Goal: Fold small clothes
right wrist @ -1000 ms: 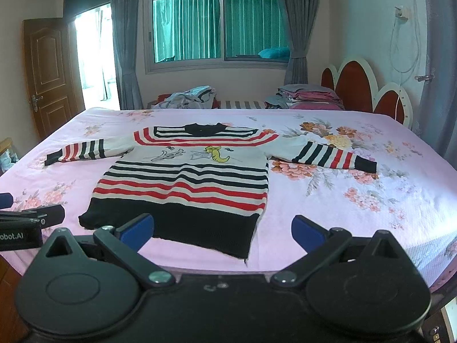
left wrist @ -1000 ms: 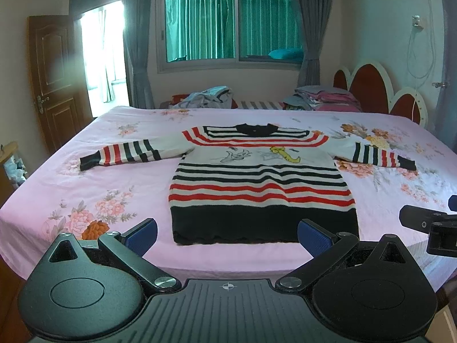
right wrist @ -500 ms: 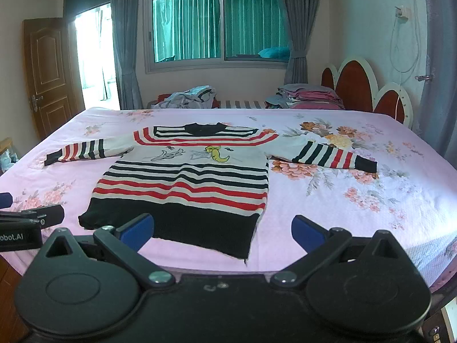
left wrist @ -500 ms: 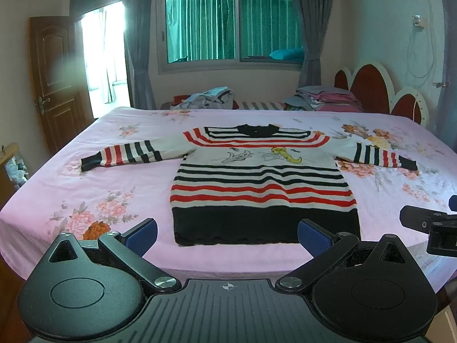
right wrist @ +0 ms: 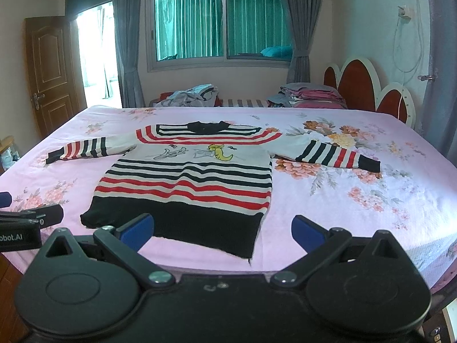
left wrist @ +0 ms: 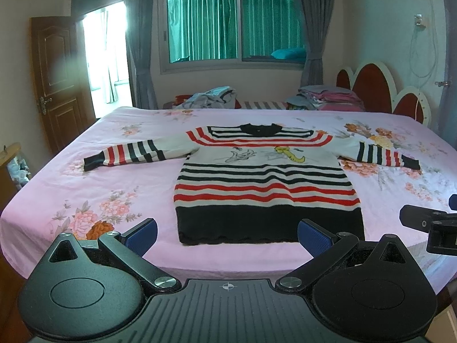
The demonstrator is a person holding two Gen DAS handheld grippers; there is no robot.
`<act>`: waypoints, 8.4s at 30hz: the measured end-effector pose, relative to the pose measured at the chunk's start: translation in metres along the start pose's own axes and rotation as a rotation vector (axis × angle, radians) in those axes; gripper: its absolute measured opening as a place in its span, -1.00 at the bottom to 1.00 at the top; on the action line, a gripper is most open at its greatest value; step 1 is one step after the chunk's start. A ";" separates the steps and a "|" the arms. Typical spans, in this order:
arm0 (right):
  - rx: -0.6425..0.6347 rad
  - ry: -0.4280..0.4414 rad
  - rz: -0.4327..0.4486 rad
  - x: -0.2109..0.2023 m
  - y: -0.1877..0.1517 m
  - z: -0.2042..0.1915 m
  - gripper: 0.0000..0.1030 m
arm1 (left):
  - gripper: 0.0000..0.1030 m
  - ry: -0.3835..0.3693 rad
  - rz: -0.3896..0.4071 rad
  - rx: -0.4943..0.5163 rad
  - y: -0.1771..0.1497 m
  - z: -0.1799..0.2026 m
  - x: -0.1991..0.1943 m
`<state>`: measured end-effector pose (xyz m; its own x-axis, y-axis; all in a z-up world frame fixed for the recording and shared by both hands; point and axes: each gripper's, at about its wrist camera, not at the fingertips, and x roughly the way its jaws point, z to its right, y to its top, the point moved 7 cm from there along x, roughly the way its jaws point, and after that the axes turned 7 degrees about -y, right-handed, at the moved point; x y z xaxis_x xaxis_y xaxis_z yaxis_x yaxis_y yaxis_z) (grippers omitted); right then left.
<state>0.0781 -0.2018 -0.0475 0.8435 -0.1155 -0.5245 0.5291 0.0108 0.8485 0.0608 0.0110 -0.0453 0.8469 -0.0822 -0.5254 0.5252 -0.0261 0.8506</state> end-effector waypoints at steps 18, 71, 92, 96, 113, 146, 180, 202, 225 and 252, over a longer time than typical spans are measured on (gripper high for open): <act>0.000 0.003 -0.004 0.003 0.001 0.001 0.99 | 1.00 -0.007 -0.003 0.018 0.000 0.007 0.001; 0.269 -0.329 -0.023 0.173 0.083 0.111 0.41 | 1.00 -0.273 0.145 -0.082 0.131 0.008 0.213; 0.731 -0.335 -0.201 0.384 0.048 0.336 -0.28 | 1.00 -0.151 -0.192 -0.054 0.156 0.132 0.402; 0.799 -0.303 -0.199 0.403 0.037 0.346 -0.29 | 1.00 -0.118 -0.212 -0.082 0.159 0.125 0.414; 0.283 -0.217 -0.029 0.419 0.136 0.209 -0.85 | 1.00 0.014 -0.186 -0.215 0.155 -0.019 0.424; 0.165 -0.193 -0.095 0.400 0.136 0.105 -0.58 | 0.40 -0.404 -0.304 -0.152 0.147 0.047 0.540; 0.237 0.052 -0.167 0.502 0.169 0.131 -0.16 | -0.29 -0.162 -0.225 -0.176 0.143 -0.032 0.558; 0.157 0.066 -0.230 0.556 0.159 0.115 -0.75 | -0.89 -0.061 -0.138 -0.175 0.131 -0.045 0.546; 0.009 0.004 -0.241 0.572 0.168 0.106 -0.55 | -0.27 -0.231 -0.210 -0.039 0.160 0.060 0.601; -0.101 0.044 -0.247 0.516 0.159 0.054 -0.57 | 0.28 -0.030 -0.245 0.039 0.141 0.038 0.556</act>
<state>0.5919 -0.3132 -0.1795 0.6896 -0.0836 -0.7193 0.7241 0.0873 0.6841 0.6027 -0.0767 -0.2173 0.6913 -0.0986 -0.7158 0.7106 -0.0872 0.6982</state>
